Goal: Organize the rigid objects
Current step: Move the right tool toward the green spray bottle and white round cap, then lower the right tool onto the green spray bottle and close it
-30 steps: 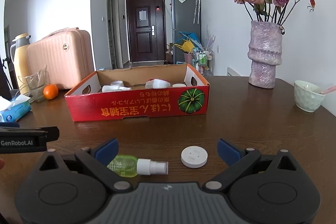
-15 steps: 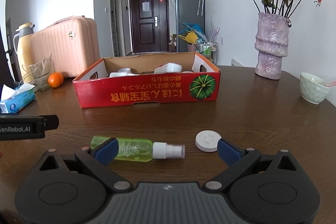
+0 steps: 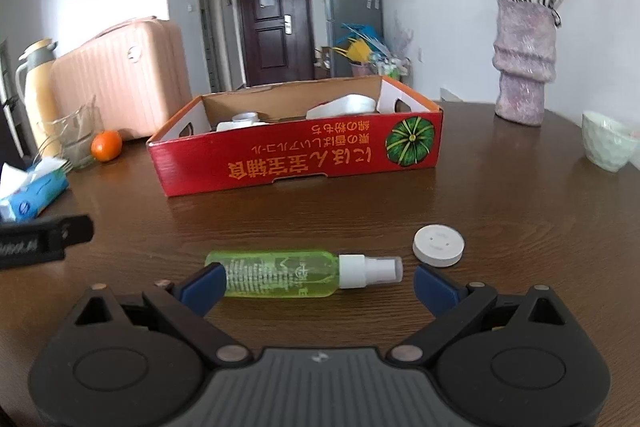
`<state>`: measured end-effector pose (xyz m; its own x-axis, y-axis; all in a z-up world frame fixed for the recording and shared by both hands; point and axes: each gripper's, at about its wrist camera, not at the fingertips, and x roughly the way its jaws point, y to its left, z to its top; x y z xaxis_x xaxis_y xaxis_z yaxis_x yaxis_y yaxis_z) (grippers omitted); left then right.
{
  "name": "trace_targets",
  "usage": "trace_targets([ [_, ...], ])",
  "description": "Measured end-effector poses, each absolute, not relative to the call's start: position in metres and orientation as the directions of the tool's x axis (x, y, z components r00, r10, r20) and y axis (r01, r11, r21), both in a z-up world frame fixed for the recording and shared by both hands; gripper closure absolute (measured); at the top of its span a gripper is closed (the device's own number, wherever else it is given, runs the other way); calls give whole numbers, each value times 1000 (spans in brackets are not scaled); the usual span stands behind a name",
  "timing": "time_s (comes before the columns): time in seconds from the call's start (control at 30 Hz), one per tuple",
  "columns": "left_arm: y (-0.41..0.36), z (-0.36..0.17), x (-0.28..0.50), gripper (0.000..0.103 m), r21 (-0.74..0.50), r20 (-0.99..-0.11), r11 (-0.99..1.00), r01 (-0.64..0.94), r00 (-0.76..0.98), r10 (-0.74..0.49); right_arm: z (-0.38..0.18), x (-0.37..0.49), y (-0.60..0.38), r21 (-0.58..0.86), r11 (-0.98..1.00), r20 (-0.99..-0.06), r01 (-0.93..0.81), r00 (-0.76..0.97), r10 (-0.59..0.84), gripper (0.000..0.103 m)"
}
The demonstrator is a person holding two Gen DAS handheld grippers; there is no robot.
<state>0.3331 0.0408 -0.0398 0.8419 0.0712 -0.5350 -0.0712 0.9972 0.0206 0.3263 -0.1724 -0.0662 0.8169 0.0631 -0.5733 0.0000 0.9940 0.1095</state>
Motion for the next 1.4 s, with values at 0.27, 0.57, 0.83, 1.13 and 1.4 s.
trace_targets([
  [0.27,49,-40,335,0,11,-542,996,-86,837,78,-71,361,-164,198,969,-634,146,773,13,4],
  [0.57,49,-40,334,0,10,-540,996,-85,838,76,-83,375,-153,87,988,-686,128,726,-34,33],
  [0.83,49,-41,334,0,17,-544,996,-86,835,81,-80,343,-162,-14,1000,-685,-13,728,0,48],
  [1.13,45,-44,335,0,36,-547,995,-88,832,93,-80,332,-174,-29,995,-665,-97,745,53,73],
  [1.4,45,-46,335,0,42,-554,995,-87,827,96,-80,346,-177,-11,995,-671,-100,738,67,71],
])
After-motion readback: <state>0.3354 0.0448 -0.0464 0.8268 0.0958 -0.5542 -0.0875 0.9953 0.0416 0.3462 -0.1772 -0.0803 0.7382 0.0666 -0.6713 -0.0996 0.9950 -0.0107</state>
